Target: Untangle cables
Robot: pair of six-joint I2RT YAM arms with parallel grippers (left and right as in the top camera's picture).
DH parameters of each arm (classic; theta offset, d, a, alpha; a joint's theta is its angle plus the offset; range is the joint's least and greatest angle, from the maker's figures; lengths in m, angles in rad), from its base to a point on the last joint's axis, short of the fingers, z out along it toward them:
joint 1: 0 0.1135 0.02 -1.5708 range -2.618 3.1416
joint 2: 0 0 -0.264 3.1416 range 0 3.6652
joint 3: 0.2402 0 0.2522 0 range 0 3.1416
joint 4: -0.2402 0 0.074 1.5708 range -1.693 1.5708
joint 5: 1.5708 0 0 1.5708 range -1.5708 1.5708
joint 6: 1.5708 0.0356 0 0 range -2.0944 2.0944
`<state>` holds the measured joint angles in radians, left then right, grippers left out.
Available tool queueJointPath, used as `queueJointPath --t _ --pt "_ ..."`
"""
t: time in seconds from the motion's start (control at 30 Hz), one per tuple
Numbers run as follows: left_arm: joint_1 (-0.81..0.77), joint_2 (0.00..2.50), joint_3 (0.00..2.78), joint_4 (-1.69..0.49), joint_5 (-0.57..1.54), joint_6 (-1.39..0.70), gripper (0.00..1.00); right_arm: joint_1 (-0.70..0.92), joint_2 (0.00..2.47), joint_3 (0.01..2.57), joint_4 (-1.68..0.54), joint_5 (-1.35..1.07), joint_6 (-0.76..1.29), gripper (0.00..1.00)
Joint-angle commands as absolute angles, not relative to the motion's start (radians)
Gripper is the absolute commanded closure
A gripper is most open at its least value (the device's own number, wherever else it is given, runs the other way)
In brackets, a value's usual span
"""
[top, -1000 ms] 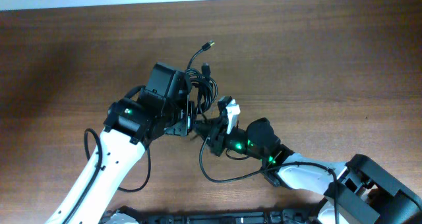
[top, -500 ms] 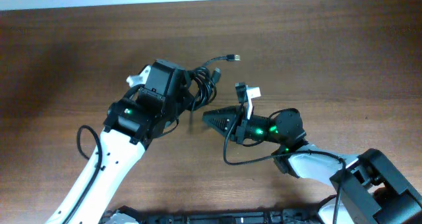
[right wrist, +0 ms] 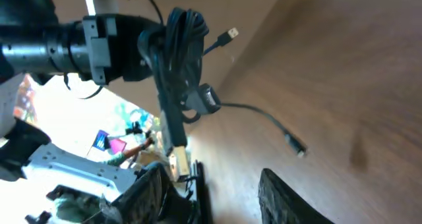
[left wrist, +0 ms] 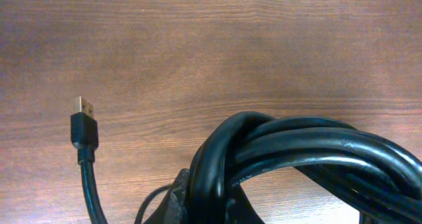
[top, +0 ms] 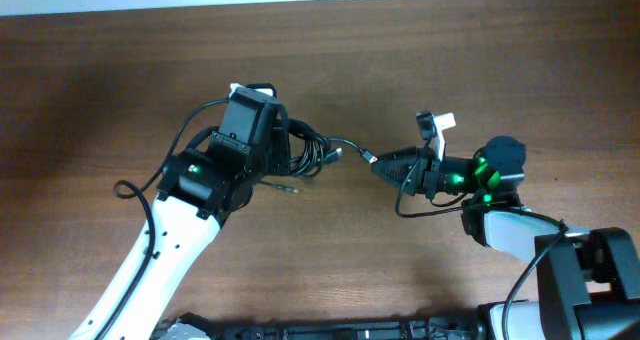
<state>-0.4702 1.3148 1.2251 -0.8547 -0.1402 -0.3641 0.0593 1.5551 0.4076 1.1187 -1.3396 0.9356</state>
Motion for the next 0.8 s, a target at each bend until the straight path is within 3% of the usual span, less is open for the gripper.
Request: queueJointPath --t 0.0,0.07,0.1,0.3,0.33,0.37,0.47,0.5,0.57,0.6,0.7,0.77 --pt "-0.470 1.303 1.239 -0.830 -0.155 -0.380 1.00 0.066 1.555 0.412 1.122 -1.415 0.925 0.42" --pt "-0.470 1.303 1.239 -0.823 -0.155 -0.607 1.00 0.123 1.555 0.412 1.122 -1.388 0.925 0.07" --pt "-0.470 1.303 1.239 -0.824 -0.155 -0.672 1.00 0.146 1.555 0.412 1.122 -1.356 0.926 0.02" --pt "-0.471 1.303 1.239 -0.985 -0.154 -1.592 1.00 0.416 1.555 0.412 1.122 -0.981 0.883 0.01" --pt "-0.471 1.303 1.239 -1.023 -0.154 -1.702 1.00 0.458 1.555 0.412 1.123 -0.937 0.788 0.18" --pt "-0.471 1.303 1.239 -1.042 -0.154 -1.757 1.00 0.466 1.555 0.414 1.124 -0.931 0.743 0.21" --pt "-0.471 1.303 1.239 -1.056 -0.154 -1.646 1.00 0.417 1.555 0.445 1.105 -0.941 0.721 0.20" --pt "-0.471 1.303 1.239 -1.048 -0.155 -1.522 1.00 0.379 1.555 0.490 1.024 -0.981 0.720 0.19" --pt "-0.470 1.303 1.239 -0.997 -0.155 -1.231 1.00 0.337 1.555 0.547 0.926 -1.041 0.702 0.01" --pt "-0.470 1.303 1.239 -0.932 -0.154 -0.994 1.00 0.319 1.555 0.566 0.960 -1.104 0.703 0.01" --pt "-0.470 1.303 1.239 -0.886 -0.131 -0.627 1.00 0.268 1.555 0.569 1.089 -1.163 0.745 0.01" --pt "-0.470 1.303 1.239 -0.890 -0.102 -0.577 1.00 0.266 1.555 0.569 1.137 -1.161 0.746 0.26"
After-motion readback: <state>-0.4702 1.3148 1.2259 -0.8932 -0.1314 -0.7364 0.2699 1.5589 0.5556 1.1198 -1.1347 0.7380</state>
